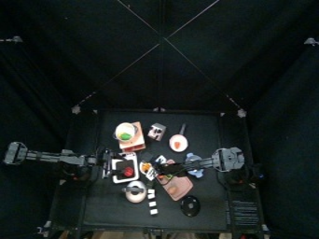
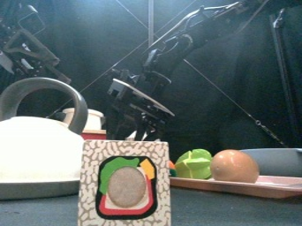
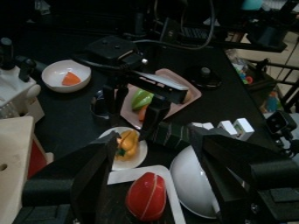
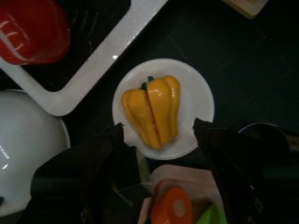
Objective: Grab green sushi roll
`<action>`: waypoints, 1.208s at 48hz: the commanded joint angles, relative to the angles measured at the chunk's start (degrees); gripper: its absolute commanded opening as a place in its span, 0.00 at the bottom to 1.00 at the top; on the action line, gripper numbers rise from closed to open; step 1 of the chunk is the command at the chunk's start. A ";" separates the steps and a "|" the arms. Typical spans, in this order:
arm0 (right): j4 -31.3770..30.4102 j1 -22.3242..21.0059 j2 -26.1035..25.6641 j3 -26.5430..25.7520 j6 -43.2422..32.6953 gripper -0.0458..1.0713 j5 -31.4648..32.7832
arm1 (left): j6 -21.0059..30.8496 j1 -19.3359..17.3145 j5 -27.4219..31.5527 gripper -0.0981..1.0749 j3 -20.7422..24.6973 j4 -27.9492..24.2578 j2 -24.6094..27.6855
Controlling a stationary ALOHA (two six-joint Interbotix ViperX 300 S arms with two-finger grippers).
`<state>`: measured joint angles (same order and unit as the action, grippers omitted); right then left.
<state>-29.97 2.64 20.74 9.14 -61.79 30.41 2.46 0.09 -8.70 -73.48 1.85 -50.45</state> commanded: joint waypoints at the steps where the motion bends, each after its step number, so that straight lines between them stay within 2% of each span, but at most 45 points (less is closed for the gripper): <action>1: 1.49 0.70 -4.66 -0.35 -0.26 0.89 0.00 | 0.00 -0.09 -0.35 0.92 0.62 0.09 0.09; 10: 9.76 1.76 -8.96 1.85 -0.26 0.89 -0.35 | 0.00 -0.09 -0.35 0.92 0.70 0.09 0.09; 17: 15.91 2.20 -10.28 2.55 -0.44 0.89 0.18 | 0.00 -0.09 -0.35 0.92 0.62 0.09 0.09; 21: 20.57 2.20 -10.63 1.93 -1.14 0.89 4.04 | 0.00 -0.09 -0.35 0.92 0.62 0.09 0.09; 24: 21.45 2.29 -10.99 1.05 -1.49 0.89 8.53 | 0.00 -0.09 -0.35 0.92 0.62 0.09 0.09; 31: 20.65 3.34 -10.28 -2.64 -2.20 0.89 20.30 | 0.00 -0.09 -0.35 0.92 0.62 0.09 0.00; 35: 18.72 4.04 -9.49 -4.48 -4.57 0.89 22.94 | 0.09 -0.09 -0.26 0.92 0.62 0.09 0.09; 41: 14.59 5.54 -8.35 -5.80 -10.72 0.90 22.50 | 0.09 -0.09 0.09 0.92 0.26 0.09 0.09; 47: 12.22 6.59 -7.73 -4.75 -16.96 0.90 20.74 | 0.00 -0.09 0.88 0.92 0.18 0.09 0.09; 58: 9.14 7.65 -6.77 -2.46 -26.46 0.90 10.63 | 0.00 -0.09 0.97 0.92 0.26 0.09 0.09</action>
<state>-19.78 10.20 15.29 6.68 -86.48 44.82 2.55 0.09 -7.56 -74.00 1.85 -50.45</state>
